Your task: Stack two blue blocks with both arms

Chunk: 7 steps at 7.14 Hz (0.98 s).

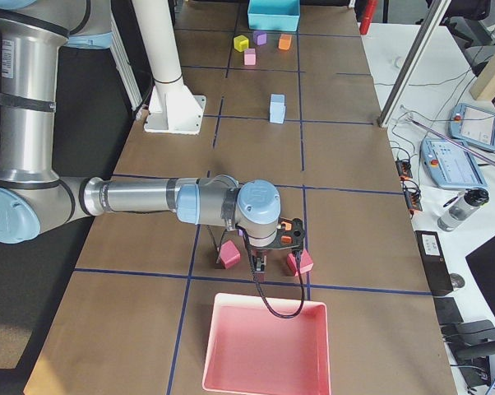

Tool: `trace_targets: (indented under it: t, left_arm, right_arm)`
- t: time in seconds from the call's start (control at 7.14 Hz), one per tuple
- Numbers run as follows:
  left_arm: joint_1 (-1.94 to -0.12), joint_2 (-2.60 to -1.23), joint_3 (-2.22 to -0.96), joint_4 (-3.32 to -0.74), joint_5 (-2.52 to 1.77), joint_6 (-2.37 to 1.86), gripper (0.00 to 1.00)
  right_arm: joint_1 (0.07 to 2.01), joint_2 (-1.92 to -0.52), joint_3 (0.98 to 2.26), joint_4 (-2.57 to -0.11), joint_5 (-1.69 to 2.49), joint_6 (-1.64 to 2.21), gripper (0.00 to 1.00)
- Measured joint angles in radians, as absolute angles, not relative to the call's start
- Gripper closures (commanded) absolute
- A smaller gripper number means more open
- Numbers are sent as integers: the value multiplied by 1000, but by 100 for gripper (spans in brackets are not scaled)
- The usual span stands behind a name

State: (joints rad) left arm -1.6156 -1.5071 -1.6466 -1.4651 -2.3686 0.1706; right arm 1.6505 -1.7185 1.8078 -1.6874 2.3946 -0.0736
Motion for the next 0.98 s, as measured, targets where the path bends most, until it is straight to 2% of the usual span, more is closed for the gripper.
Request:
trace_targets:
  t: [0.98]
  left_arm:
    - [-1611, -1506, -1635, -1467, -2364, 174, 0]
  right_arm:
    - [1651, -1719, 1758, -1687, 2393, -81, 0]
